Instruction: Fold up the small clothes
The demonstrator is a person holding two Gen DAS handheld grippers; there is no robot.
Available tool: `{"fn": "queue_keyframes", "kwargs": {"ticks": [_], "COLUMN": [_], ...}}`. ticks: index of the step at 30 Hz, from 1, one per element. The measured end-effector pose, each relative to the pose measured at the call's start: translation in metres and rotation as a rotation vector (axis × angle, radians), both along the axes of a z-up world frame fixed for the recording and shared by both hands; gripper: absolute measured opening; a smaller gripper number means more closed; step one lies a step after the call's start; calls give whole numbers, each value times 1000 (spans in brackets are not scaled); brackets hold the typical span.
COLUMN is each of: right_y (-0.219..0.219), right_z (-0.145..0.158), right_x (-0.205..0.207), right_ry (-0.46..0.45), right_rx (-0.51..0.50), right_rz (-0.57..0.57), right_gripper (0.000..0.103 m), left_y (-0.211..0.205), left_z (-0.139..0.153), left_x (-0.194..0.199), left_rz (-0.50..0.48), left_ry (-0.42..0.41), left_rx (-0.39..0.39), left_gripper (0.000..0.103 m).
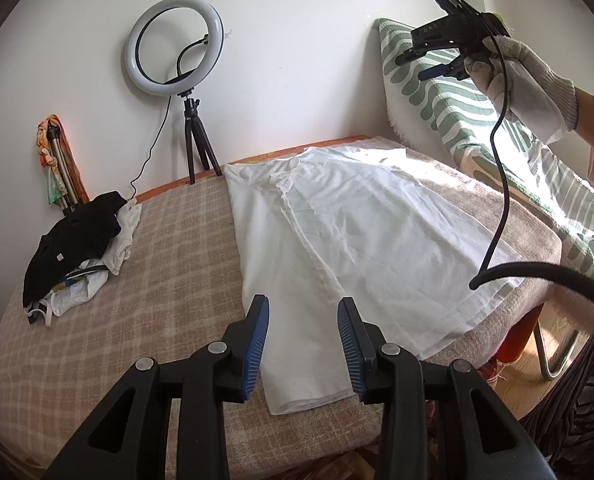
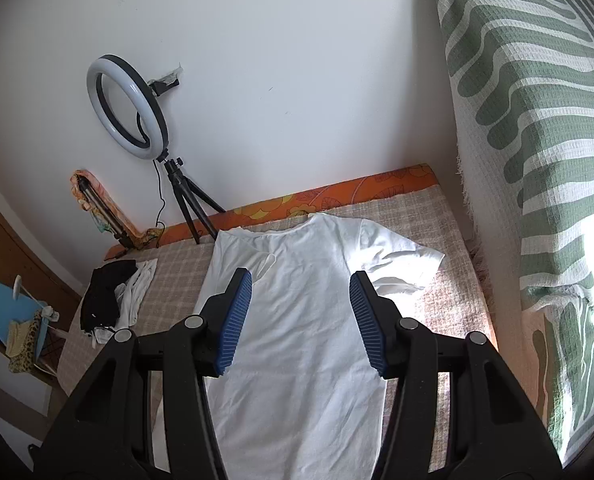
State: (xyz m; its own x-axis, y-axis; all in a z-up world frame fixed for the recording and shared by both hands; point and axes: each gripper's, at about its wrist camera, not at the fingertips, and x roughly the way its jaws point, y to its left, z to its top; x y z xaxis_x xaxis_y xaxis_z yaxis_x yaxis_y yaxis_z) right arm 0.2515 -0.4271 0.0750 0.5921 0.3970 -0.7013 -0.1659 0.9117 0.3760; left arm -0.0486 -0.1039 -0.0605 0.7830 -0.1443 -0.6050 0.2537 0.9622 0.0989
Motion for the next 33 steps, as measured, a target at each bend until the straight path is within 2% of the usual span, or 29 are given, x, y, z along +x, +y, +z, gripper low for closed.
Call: {"fn": "queue_keyframes", "kwargs": {"ticks": [3, 8, 13, 15, 20, 26, 33], "right_y": [-20, -42, -52, -56, -63, -74, -94], "right_z": [-4, -23, -40, -46, -67, -91, -115], "right_x": [-18, -32, -39, -40, -38, -27, 0], "right_ry": [-4, 20, 30, 39, 68, 100, 157], "right_rx": [-53, -106, -175, -196, -236, -253, -158], "right_rz": [-8, 12, 48, 59, 76, 79, 36], "right_gripper": [54, 54, 54, 54, 54, 54, 54], "left_y": [-13, -56, -109, -127, -168, -215, -236], "left_z": [9, 8, 6, 3, -14, -39, -61], "left_x": [6, 12, 8, 7, 13, 20, 31], "left_rz": [-41, -150, -285, -347, -445, -504, -489], "left_ry": [-25, -9, -33, -40, 2, 57, 117], "left_rx": [-30, -62, -37, -39, -37, -15, 6], "left_gripper": [41, 46, 48, 52, 53, 52, 37]}}
